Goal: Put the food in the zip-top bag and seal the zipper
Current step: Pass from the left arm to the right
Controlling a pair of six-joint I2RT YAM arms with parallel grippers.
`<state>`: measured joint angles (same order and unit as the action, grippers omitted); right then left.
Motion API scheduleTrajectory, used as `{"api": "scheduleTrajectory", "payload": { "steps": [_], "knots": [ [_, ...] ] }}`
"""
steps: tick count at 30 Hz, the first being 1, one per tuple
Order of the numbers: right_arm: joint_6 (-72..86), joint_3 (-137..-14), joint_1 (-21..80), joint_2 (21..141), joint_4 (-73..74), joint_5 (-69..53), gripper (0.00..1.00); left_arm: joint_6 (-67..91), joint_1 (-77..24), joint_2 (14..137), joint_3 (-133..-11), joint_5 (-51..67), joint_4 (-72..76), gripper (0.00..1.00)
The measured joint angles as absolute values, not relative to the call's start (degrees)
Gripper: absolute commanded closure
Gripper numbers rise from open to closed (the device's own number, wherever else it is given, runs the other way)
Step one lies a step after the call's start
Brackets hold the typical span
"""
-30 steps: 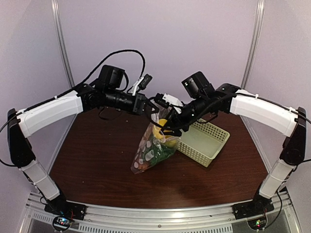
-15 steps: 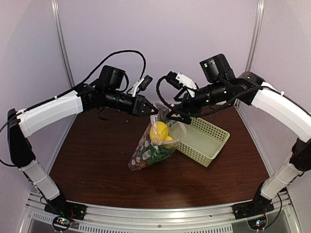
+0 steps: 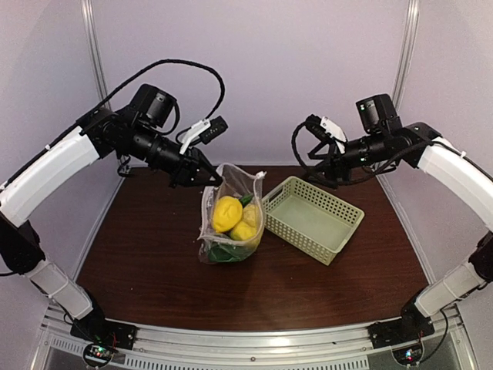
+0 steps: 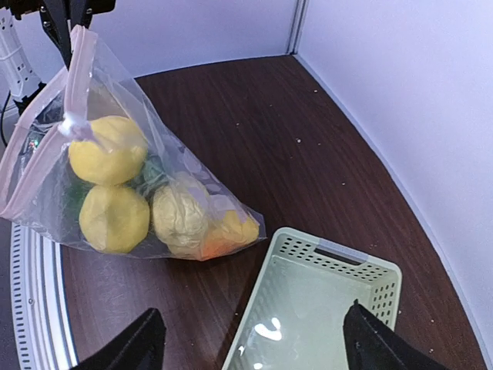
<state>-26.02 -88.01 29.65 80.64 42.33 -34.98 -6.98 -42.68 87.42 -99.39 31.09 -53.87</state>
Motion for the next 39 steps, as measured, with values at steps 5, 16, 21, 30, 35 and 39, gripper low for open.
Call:
{"api": "scheduleTrajectory", "payload": {
  "steps": [5,16,21,30,35,39],
  "knots": [
    [-32.6,-83.6,31.7,82.2,42.0,-38.3,0.29,-10.7,-43.5,89.0,-95.6,35.6,-56.8,1.0],
    [-39.4,-80.3,43.7,84.6,39.5,-40.6,0.36,-11.0,-43.7,90.1,-94.1,40.0,-57.1,1.0],
    [-39.2,-80.1,45.0,85.6,38.1,-40.7,0.39,-10.8,-43.9,90.4,-93.3,41.0,-56.0,1.0],
    [-39.1,-80.1,47.9,87.5,37.4,-40.5,0.67,-10.0,-43.9,90.5,-92.9,41.8,-54.0,1.0],
    [-38.3,-80.3,48.5,87.5,36.1,-40.0,0.99,-9.9,-43.9,90.5,-92.9,41.8,-53.9,0.93],
    [-36.4,-81.7,48.5,87.7,36.1,-38.3,1.0,-9.0,-43.9,90.4,-92.9,39.8,-53.3,0.45]
  ]
}}
